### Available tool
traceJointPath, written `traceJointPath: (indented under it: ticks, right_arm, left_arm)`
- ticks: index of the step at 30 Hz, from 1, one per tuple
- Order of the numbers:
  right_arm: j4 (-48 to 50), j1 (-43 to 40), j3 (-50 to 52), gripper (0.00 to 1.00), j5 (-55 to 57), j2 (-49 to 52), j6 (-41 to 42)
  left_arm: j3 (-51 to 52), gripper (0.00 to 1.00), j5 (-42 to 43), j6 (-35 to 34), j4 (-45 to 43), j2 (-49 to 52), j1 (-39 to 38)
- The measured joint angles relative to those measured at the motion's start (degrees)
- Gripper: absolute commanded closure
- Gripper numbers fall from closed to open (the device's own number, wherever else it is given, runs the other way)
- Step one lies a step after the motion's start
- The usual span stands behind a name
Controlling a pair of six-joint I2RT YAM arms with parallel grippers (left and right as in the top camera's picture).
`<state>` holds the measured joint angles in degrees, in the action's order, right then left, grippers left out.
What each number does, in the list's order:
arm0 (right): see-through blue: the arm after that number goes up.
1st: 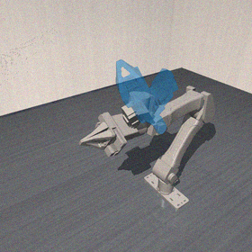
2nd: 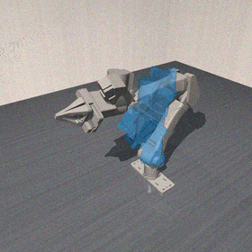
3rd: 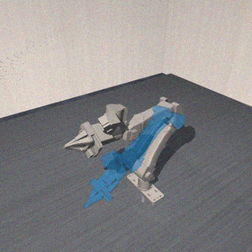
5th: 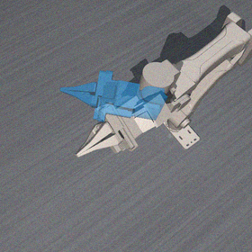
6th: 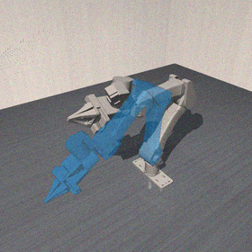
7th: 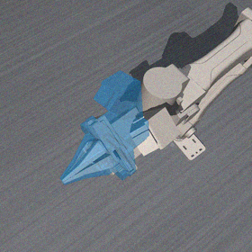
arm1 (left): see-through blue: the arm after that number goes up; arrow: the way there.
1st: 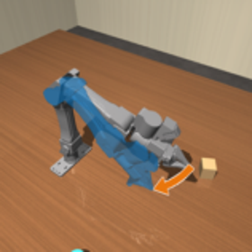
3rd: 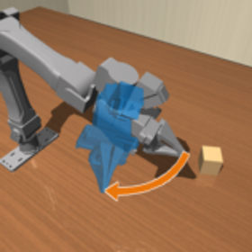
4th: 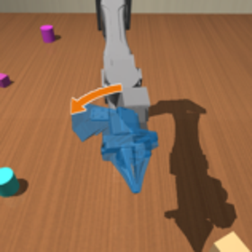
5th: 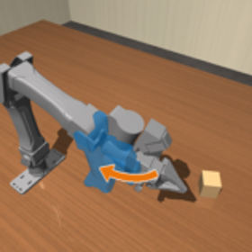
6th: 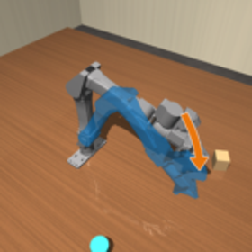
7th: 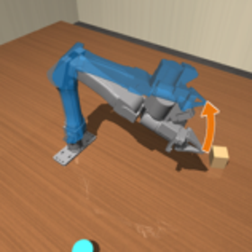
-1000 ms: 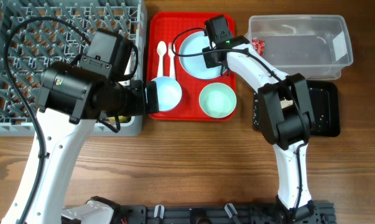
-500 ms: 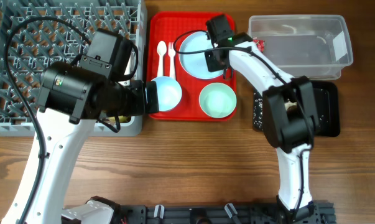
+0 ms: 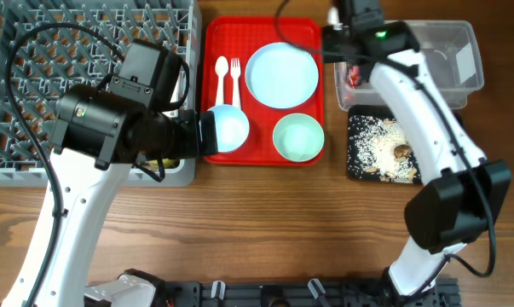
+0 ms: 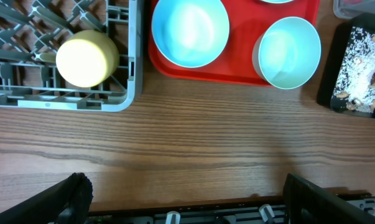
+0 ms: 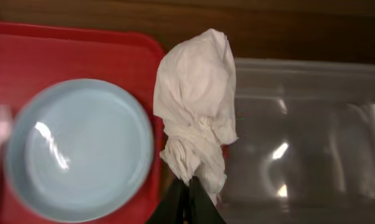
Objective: Sort waste into correct bins and load items into the dishwasher rack
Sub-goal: 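Grasp the white tissue on the plate and drop it in the clear bin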
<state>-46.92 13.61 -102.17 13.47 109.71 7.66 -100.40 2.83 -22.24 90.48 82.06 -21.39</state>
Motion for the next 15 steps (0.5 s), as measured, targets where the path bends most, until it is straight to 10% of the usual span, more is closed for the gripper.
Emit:
traceJointPath:
  ticks: [6,15]
  right_arm:
    - [-3.1,-8.4,0.7,0.37,-1.3,2.2,0.0]
    - [-6.3,-9.8,0.8,0.29,-9.2,-0.2,0.0]
  left_arm:
    - [0.0,0.00,0.0,0.0,0.0,0.0,0.0]
    - [0.0,0.00,0.0,0.0,0.0,0.0,0.0]
